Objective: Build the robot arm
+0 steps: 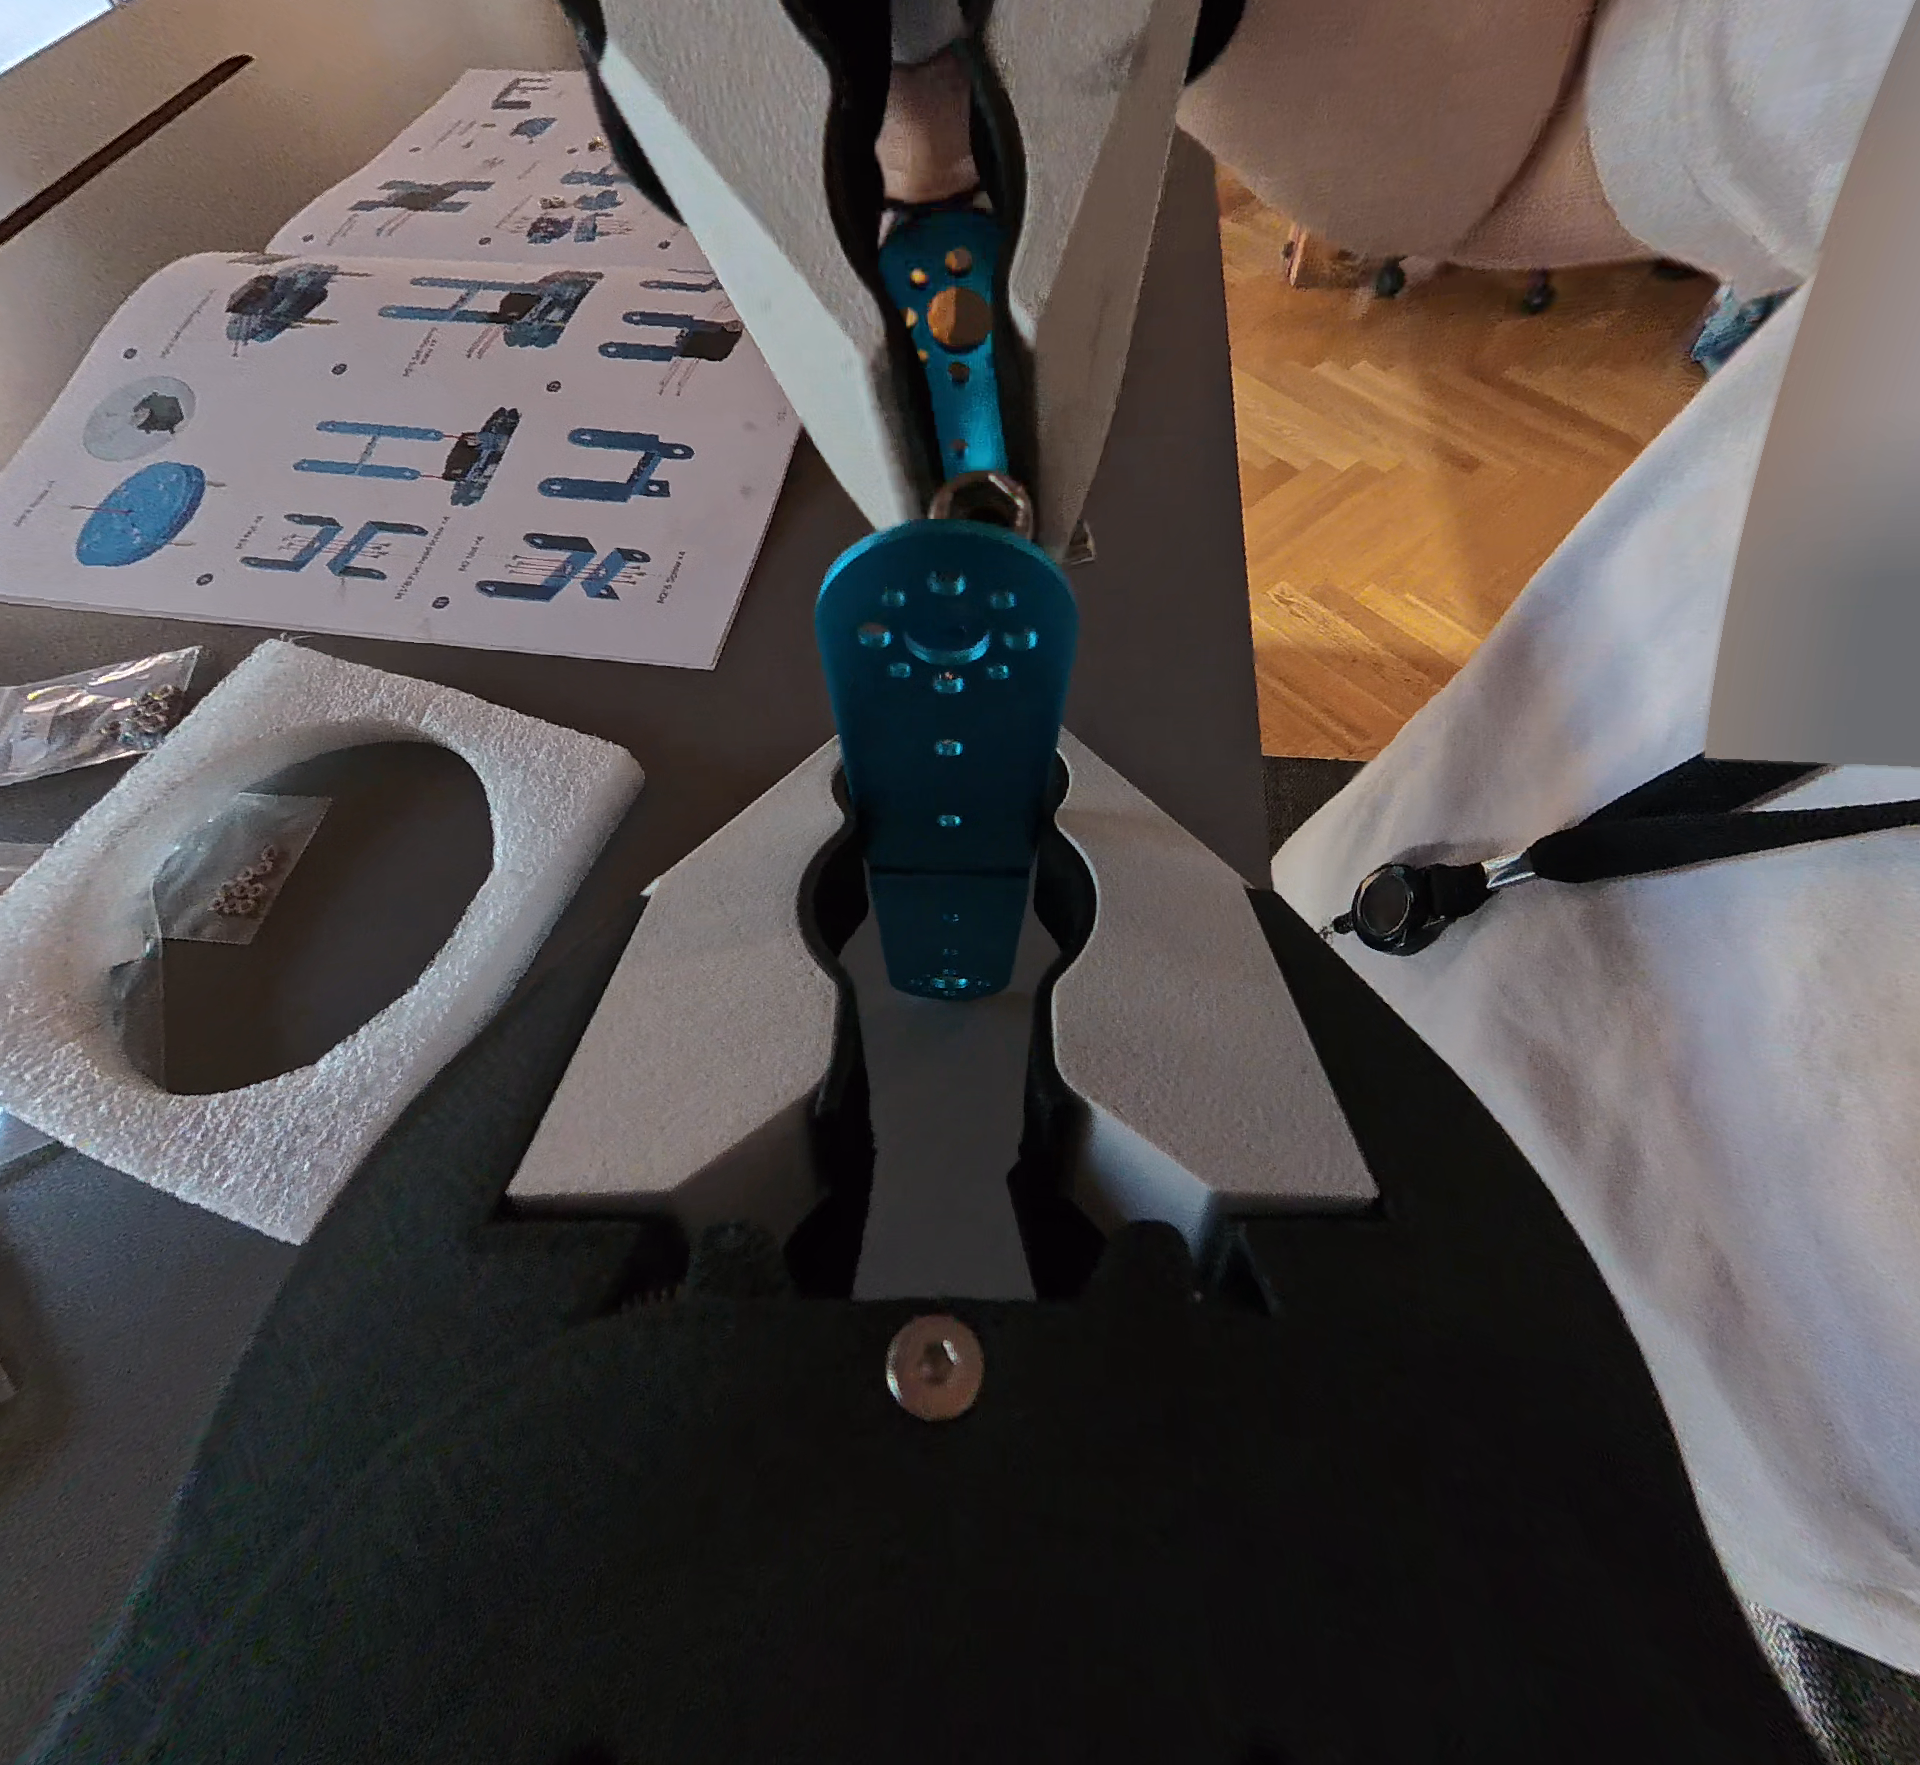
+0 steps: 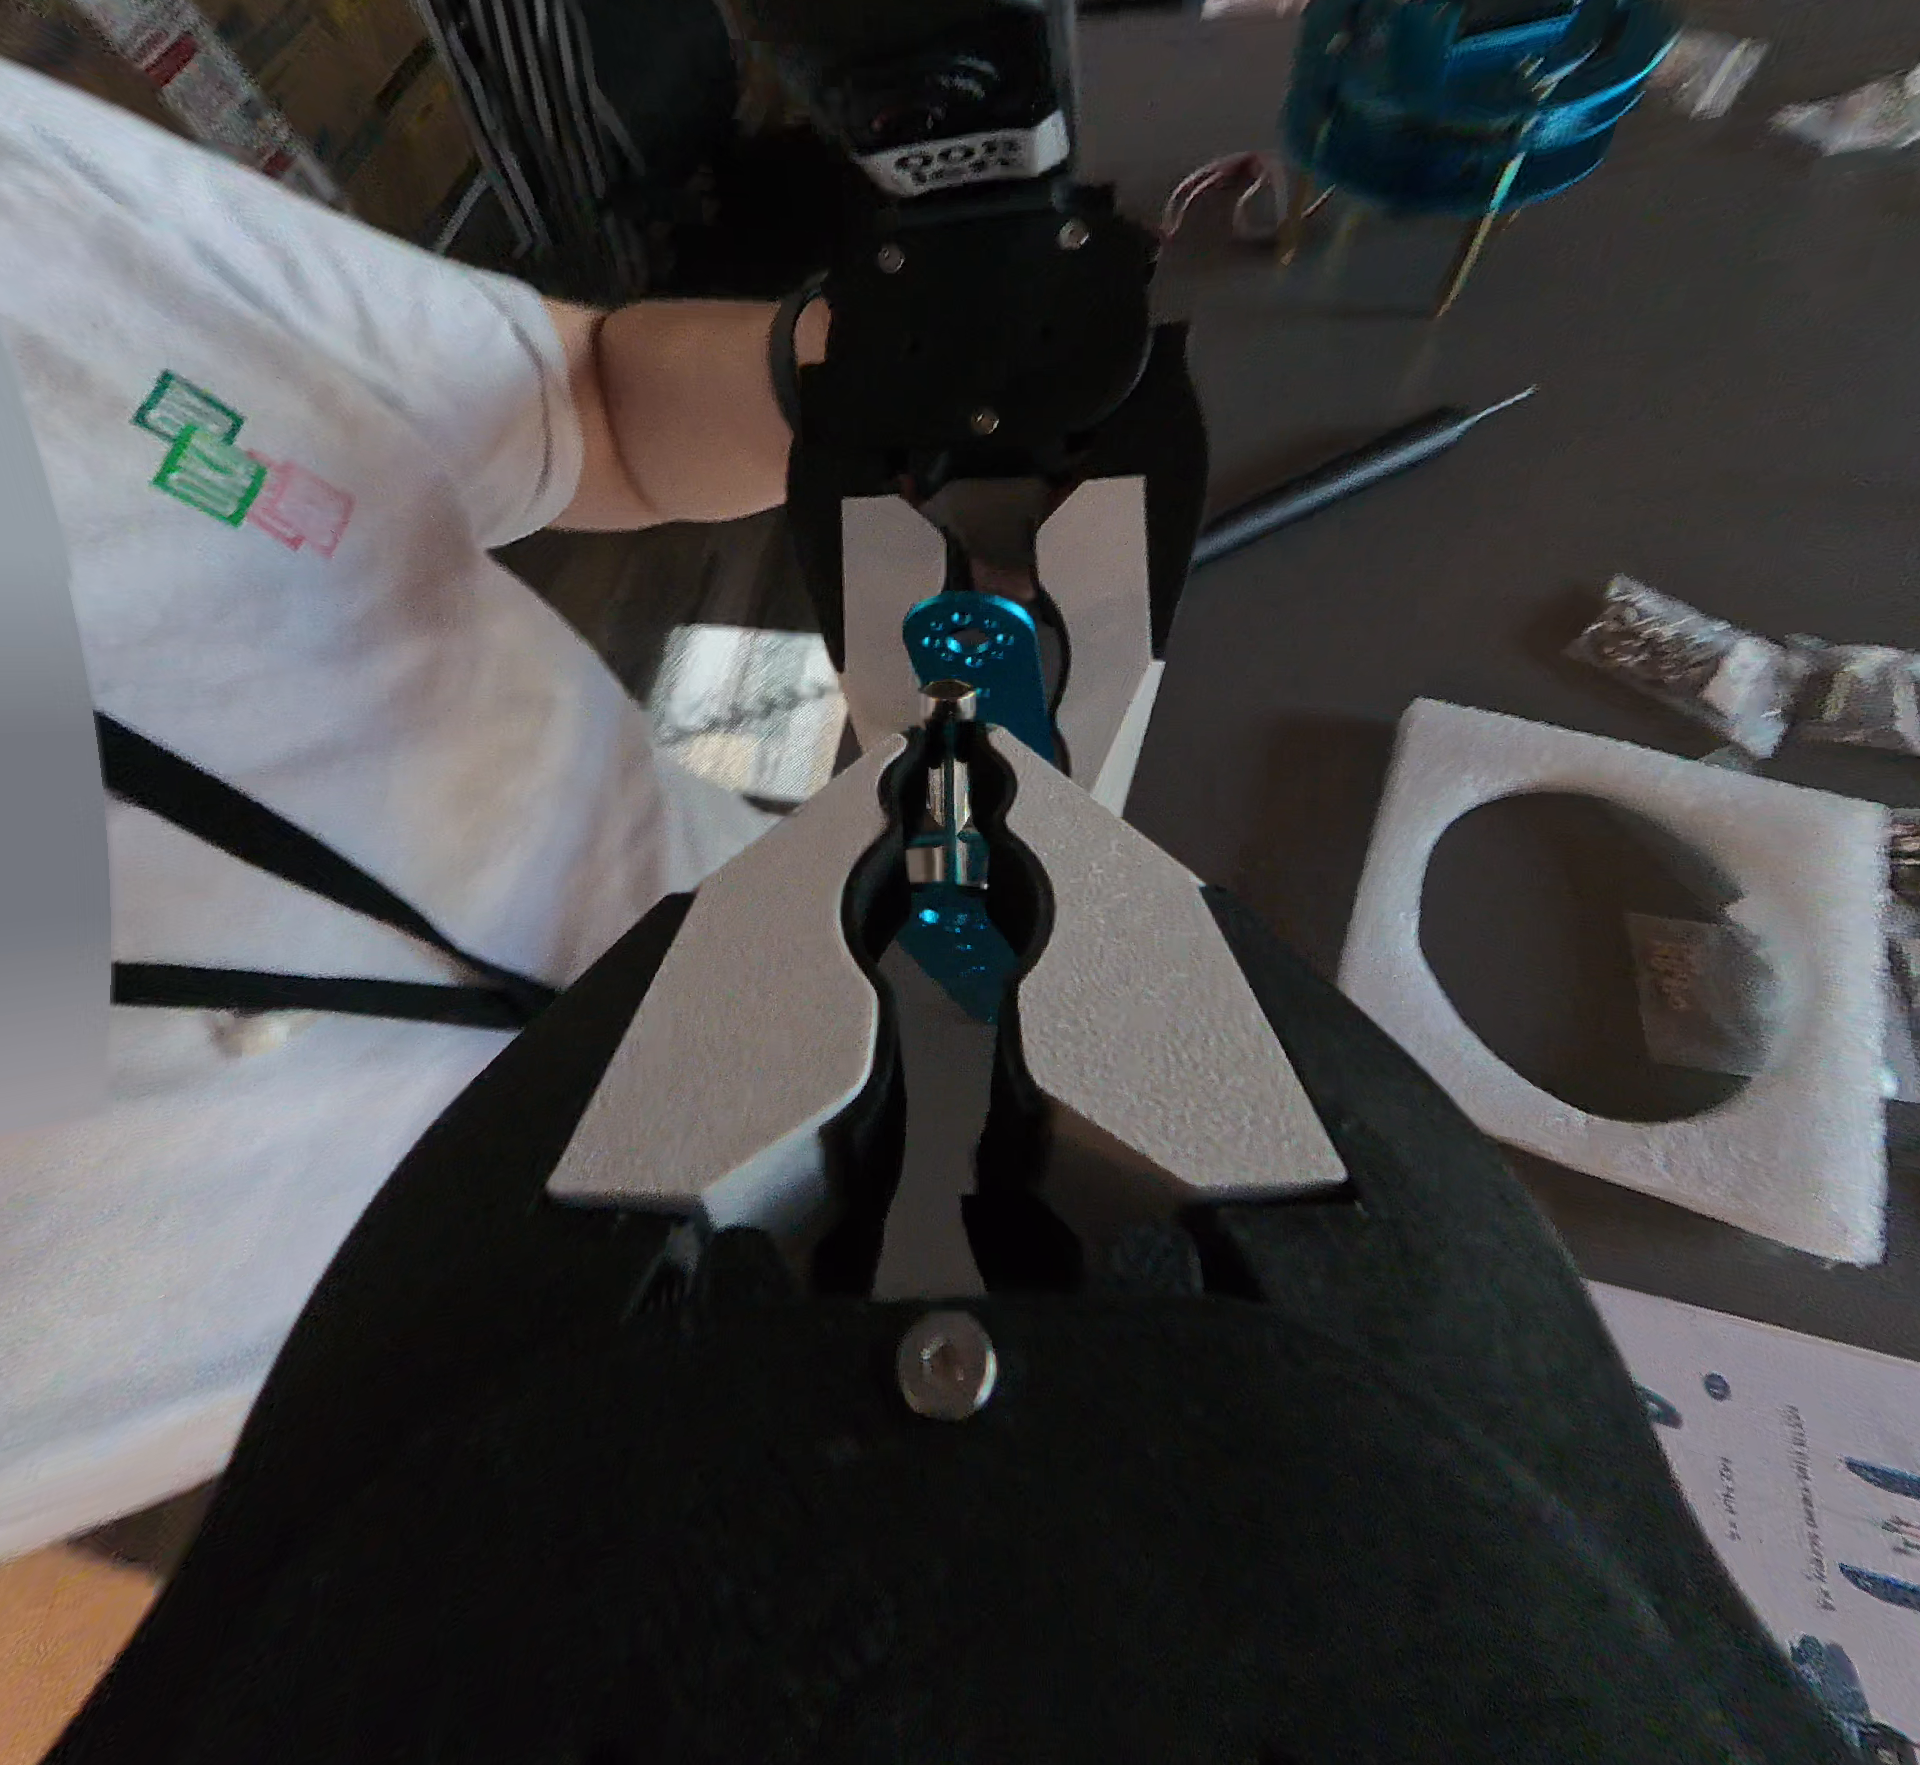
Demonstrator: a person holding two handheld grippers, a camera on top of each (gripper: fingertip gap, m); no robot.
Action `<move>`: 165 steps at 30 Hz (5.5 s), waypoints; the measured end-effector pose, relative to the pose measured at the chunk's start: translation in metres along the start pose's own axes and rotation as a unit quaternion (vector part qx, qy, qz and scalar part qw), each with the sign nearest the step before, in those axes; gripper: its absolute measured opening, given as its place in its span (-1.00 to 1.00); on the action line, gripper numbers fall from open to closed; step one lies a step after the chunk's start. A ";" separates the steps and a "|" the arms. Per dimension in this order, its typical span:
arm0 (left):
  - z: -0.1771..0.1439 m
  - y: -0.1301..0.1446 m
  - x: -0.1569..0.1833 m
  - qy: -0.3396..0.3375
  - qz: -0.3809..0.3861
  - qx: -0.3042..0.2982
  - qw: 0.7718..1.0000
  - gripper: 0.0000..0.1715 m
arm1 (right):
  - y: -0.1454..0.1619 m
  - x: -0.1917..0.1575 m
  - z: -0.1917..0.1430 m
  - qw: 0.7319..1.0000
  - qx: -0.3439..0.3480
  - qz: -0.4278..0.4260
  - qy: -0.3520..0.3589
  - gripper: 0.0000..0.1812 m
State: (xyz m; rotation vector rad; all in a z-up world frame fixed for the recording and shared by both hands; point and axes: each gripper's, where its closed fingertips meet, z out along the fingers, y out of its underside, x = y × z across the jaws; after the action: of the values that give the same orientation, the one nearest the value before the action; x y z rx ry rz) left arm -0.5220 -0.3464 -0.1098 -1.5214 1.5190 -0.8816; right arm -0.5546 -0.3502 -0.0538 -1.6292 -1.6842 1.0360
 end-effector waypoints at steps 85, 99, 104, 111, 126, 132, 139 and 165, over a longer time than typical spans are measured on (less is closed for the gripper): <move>0.007 -0.005 -0.005 0.004 -0.025 0.002 1.000 -0.69 | 0.033 0.014 -0.018 0.943 -0.315 0.021 0.108 -0.99; 0.000 -0.004 -0.035 -0.082 -0.055 -0.001 0.995 -0.70 | 0.055 -0.011 -0.087 0.943 -0.064 0.039 0.324 -0.88; 0.000 0.000 -0.047 -0.082 -0.076 -0.002 0.994 -0.70 | 0.093 0.012 -0.129 0.924 0.087 0.081 0.365 -0.89; -0.004 0.004 -0.050 -0.077 -0.111 0.004 0.991 -0.69 | 0.105 0.046 -0.151 0.877 0.098 0.035 0.470 -0.75; 0.000 -0.004 -0.052 -0.106 -0.133 0.021 0.985 -0.69 | 0.186 -0.214 -0.186 0.704 0.218 0.196 0.647 -0.63; -0.026 -0.077 -0.004 -0.101 -0.197 0.152 0.963 -0.70 | 0.302 -0.389 -0.241 0.645 0.212 0.261 0.686 -0.65; 0.024 -0.174 0.107 -0.124 -0.178 0.187 0.958 -0.69 | 0.398 -0.523 -0.329 0.586 0.239 0.332 0.700 -0.70; 0.533 -0.521 -0.014 -0.195 -0.062 0.219 0.954 -0.70 | 0.786 -0.312 -0.845 0.685 0.142 0.213 0.682 -0.72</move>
State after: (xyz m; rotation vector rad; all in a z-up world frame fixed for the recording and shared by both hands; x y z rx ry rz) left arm 0.1860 -0.3193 0.1222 -1.3673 0.8821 -0.8575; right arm 0.6078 -0.5745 -0.2229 -1.7751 -0.1189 -0.0001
